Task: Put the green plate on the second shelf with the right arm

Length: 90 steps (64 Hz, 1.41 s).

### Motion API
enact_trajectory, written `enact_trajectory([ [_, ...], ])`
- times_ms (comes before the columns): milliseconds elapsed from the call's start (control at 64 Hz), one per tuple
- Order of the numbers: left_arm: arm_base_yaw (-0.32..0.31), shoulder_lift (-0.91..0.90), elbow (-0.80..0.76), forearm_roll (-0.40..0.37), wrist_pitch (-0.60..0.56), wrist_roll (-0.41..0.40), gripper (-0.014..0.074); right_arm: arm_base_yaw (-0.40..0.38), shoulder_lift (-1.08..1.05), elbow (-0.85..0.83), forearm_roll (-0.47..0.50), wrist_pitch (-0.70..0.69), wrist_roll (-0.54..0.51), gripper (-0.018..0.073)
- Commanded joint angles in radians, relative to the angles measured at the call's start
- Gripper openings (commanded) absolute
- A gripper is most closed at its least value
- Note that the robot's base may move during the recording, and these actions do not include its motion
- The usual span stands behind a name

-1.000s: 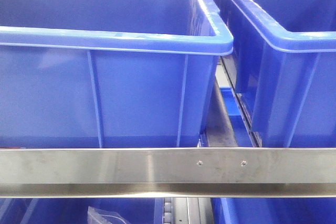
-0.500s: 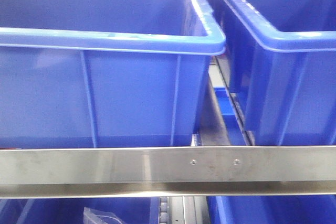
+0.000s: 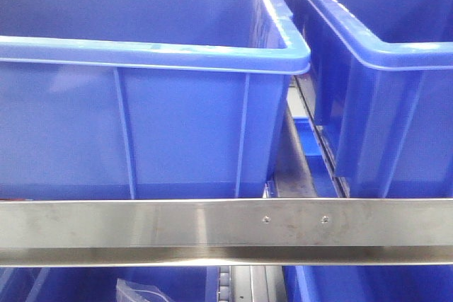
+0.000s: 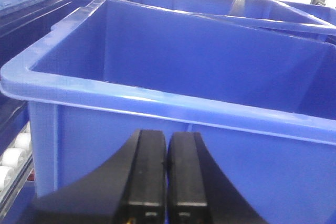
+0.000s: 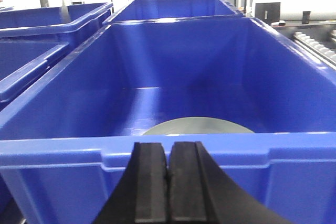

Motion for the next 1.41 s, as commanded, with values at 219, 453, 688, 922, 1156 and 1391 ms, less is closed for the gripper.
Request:
enact_trajectory([
  [219, -0.003, -0.016, 0.041, -0.008, -0.089, -0.003, 0.013, 0.0, -0.013, -0.016, 0.469, 0.096, -0.422, 0.0056],
  [453, -0.003, -0.016, 0.041, -0.008, -0.089, -0.003, 0.013, 0.0, -0.013, -0.016, 1.134, 0.07, -1.174, 0.0056],
  [688, -0.003, -0.016, 0.041, -0.008, -0.089, -0.003, 0.013, 0.0, -0.013, -0.015, 1.495, 0.022, -1.563, 0.0056],
  [922, -0.003, -0.016, 0.041, -0.008, -0.089, -0.003, 0.013, 0.0, -0.013, -0.015, 1.798, 0.03, -1.857, 0.0056],
  [1156, -0.003, -0.016, 0.041, -0.008, -0.089, -0.003, 0.013, 0.0, -0.013, -0.015, 1.845, 0.034, -1.968, 0.0056],
  [1391, -0.003, -0.016, 0.041, -0.008, -0.089, -0.003, 0.013, 0.0, -0.013, -0.016, 1.845, 0.056, -1.968, 0.0056],
])
